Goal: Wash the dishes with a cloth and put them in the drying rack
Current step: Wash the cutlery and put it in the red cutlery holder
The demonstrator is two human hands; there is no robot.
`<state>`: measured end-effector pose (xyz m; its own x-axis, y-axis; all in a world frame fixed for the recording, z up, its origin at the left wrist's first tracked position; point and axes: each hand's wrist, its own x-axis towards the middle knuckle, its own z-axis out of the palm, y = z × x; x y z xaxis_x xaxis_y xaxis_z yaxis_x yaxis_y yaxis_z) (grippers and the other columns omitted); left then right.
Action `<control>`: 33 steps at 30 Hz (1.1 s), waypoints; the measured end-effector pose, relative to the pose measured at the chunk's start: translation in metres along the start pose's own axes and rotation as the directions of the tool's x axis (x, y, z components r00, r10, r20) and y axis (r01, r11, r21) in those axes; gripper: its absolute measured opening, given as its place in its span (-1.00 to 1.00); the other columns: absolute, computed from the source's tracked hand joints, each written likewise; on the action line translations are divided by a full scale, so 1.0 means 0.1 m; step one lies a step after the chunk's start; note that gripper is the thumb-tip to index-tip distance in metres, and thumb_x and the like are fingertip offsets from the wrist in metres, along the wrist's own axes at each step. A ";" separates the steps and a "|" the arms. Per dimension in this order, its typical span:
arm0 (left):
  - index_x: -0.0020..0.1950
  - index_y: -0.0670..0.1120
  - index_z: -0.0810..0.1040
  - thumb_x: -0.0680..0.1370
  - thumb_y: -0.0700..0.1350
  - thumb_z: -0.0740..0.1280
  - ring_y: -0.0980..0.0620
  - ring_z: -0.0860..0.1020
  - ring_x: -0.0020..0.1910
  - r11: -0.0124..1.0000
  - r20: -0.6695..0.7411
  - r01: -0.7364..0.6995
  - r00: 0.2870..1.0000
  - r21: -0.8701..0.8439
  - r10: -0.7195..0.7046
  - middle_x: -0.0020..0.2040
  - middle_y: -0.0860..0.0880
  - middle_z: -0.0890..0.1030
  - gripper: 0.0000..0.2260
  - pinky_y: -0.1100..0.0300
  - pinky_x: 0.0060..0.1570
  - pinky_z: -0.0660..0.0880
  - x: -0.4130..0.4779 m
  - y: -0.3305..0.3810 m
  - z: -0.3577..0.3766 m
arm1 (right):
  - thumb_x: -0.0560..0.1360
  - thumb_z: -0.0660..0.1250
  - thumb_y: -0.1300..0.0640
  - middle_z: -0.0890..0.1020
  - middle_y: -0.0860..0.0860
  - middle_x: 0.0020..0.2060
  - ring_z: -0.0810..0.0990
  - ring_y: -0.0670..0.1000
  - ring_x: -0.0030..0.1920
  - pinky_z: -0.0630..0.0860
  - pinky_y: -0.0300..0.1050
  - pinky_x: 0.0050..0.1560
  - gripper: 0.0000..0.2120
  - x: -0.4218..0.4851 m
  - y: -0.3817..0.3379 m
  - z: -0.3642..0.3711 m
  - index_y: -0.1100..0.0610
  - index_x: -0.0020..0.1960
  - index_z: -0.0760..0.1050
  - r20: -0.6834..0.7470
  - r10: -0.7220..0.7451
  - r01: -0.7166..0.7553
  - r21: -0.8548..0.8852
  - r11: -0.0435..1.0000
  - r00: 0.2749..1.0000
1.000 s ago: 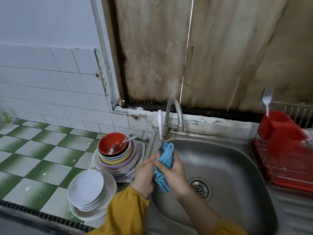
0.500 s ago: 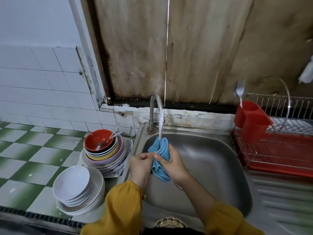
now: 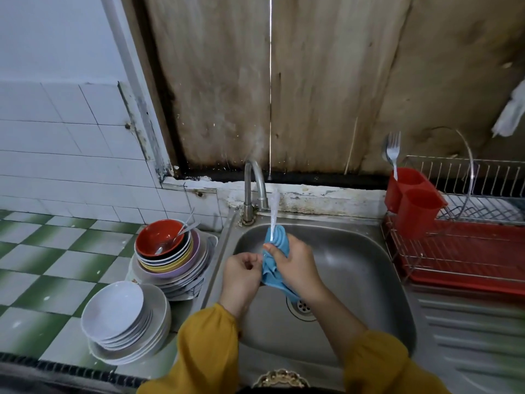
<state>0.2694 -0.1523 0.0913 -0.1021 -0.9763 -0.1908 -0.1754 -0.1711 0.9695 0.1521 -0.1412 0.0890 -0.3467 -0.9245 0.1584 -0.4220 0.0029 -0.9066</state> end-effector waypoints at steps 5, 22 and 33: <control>-0.06 -0.21 0.64 0.56 -0.23 0.36 -0.06 0.63 -0.17 0.920 -0.004 -0.170 0.983 0.354 0.183 -0.18 -0.13 0.66 -0.92 0.08 -0.09 0.58 0.00 -0.01 -0.15 | 0.51 0.40 0.17 0.65 0.13 -0.05 0.66 0.12 -0.05 0.63 0.06 0.01 -0.93 0.30 -0.05 -0.34 0.05 -0.06 0.52 -0.026 0.279 -0.238 0.452 0.860 0.960; 0.29 -0.02 0.55 0.51 -0.25 0.42 0.21 0.53 -0.33 0.823 0.196 -0.462 0.886 0.330 0.419 -0.26 -0.01 0.62 -0.64 0.42 -0.14 0.48 -0.13 0.15 -0.32 | 0.54 0.37 0.22 0.67 0.13 -0.09 0.67 0.10 -0.18 0.63 0.02 -0.18 -0.96 0.30 -0.52 -0.37 0.17 -0.05 0.51 0.012 0.482 -0.274 0.834 0.478 0.876; 0.10 -0.16 0.68 0.52 -0.31 0.40 0.27 0.41 -0.50 0.805 0.166 -0.445 0.895 0.393 0.414 -0.44 0.13 0.44 -0.81 0.47 -0.41 0.28 -0.18 0.24 -0.48 | 0.53 0.38 0.21 0.66 0.10 0.00 0.68 0.08 -0.11 0.64 0.00 -0.21 -0.83 0.41 -0.61 -0.53 0.18 0.10 0.49 -0.091 0.552 -0.243 0.830 0.502 0.829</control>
<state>0.3137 -0.1453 0.1249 -0.3262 -0.9227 0.2054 -0.4802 0.3489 0.8048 0.1197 -0.1591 0.1716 -0.5964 -0.7301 -0.3335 0.5680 -0.0903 -0.8181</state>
